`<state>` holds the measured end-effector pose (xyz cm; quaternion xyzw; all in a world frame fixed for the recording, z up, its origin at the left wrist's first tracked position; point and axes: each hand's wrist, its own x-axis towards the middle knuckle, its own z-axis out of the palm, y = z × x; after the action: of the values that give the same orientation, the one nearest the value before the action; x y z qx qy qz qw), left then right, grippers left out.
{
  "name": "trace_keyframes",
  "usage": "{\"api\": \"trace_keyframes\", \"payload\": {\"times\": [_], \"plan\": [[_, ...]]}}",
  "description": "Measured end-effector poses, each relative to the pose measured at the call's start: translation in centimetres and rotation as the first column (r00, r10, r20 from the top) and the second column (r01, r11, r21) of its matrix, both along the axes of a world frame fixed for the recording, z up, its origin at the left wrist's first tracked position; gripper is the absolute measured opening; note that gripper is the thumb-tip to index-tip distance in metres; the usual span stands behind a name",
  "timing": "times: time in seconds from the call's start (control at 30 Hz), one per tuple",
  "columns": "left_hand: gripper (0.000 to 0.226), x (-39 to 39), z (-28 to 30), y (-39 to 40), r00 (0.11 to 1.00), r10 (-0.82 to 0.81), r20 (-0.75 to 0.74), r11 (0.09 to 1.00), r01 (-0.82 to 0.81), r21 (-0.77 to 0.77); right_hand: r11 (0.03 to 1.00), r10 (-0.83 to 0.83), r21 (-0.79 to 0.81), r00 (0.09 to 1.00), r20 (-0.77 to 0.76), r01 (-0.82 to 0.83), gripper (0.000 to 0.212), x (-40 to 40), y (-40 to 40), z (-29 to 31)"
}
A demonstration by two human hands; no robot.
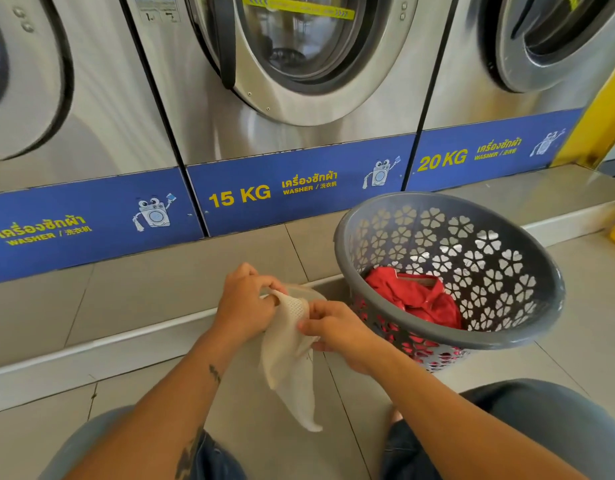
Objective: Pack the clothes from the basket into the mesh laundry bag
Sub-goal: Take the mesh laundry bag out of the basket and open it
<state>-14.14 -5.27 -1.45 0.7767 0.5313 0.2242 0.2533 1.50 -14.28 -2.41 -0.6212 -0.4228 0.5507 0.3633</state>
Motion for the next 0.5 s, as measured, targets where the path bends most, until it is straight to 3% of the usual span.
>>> {"api": "trace_keyframes", "payload": {"times": [0.07, 0.17, 0.27, 0.3, 0.4, 0.5], "plan": [[0.032, -0.2, -0.1, -0.5, 0.999, -0.009, -0.038, 0.998, 0.007, -0.062, 0.996, -0.022, 0.092, 0.996, 0.084, 0.015, 0.01, -0.3, 0.1, -0.2], [0.037, 0.0, -0.2, -1.0, 0.998, 0.047, -0.053, 0.953, -0.06, -0.296, 0.977, -0.018, 0.208, 0.962, 0.272, -0.04, 0.011, -0.8, -0.1, -0.5], [0.021, 0.4, 0.1, -1.0, 0.966, 0.253, 0.045, 0.786, -0.178, -0.592, 0.968, 0.094, 0.184, 0.927, 0.364, -0.17, 0.019, -1.1, -0.5, -0.9], [0.022, 0.5, 0.0, -0.9, 0.959, 0.277, 0.059, 0.77, -0.185, -0.611, 0.962, 0.141, 0.162, 0.909, 0.393, -0.219, 0.022, -1.2, -0.7, -0.9], [0.015, 0.4, -0.2, -1.1, 0.98, 0.198, 0.019, 0.894, -0.173, -0.414, 0.939, 0.248, 0.086, 0.829, 0.501, -0.332, 0.032, -0.9, -1.1, -0.7], [0.022, 0.3, -0.1, -1.0, 0.98, 0.197, 0.005, 0.932, -0.186, -0.311, 0.935, 0.262, 0.034, 0.75, 0.607, -0.353, 0.039, 0.3, -1.3, 0.0]]}}
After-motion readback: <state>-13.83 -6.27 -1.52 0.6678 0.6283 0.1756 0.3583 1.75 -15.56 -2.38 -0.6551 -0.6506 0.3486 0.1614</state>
